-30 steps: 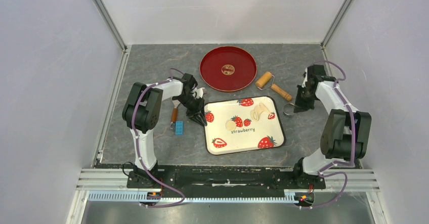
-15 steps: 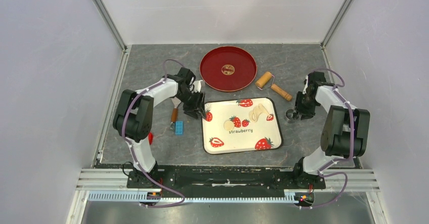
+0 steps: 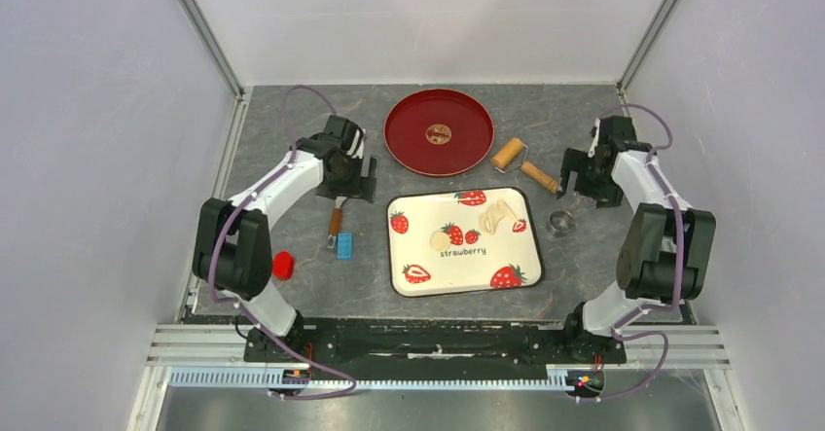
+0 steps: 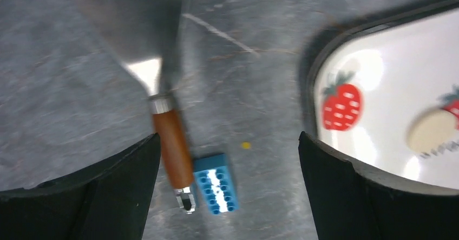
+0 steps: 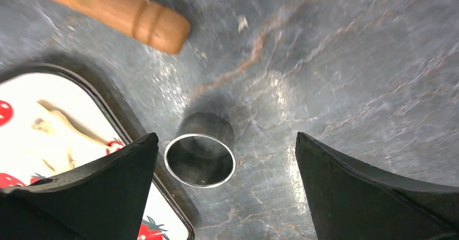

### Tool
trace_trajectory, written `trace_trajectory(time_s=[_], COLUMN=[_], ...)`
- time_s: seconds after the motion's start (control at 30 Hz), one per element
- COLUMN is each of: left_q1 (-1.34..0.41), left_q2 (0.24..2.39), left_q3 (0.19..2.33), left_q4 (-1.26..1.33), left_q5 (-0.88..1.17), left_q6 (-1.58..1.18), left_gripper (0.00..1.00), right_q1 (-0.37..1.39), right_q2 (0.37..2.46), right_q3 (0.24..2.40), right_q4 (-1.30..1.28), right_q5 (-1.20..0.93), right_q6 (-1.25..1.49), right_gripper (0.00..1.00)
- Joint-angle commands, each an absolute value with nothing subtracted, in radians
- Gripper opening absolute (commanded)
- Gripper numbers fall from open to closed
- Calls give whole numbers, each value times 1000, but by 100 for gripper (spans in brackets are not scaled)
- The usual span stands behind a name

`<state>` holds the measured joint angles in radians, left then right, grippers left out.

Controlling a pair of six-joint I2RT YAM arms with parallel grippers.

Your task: Roll out the dumpling wrappers from the dough

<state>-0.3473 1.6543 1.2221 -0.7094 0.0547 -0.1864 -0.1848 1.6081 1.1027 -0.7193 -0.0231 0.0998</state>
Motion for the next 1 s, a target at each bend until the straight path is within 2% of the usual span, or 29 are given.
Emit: trace_trajectory(time_s=[0.0,0.5,0.63,0.83,0.97], left_q1=[-299,-261,-261,-261,-260], left_q2=[1625,1769,1804,1873,1896], left_q3=[1199,1190,1193,1187,1186], left_q4=[-753,-736,-743,-750,-758], left_q5=[-193,-79,-84,-98,-88], left_q6=[-217,-229,-192,-163,-153], left_gripper=[100,98,75,58,23], right_q1=[-155,-6,-5,-6,-5], right_q2=[1630,1698,1698,1698,1701], right_q3=[1210,1293,1292,1300,1313], right_q4=[-725,-744,-742,-741,-766], right_q5=[-34,-69,-73,-84,-85], right_q6=[87,121,122,125,114], right_gripper=[98,98,98,98,98])
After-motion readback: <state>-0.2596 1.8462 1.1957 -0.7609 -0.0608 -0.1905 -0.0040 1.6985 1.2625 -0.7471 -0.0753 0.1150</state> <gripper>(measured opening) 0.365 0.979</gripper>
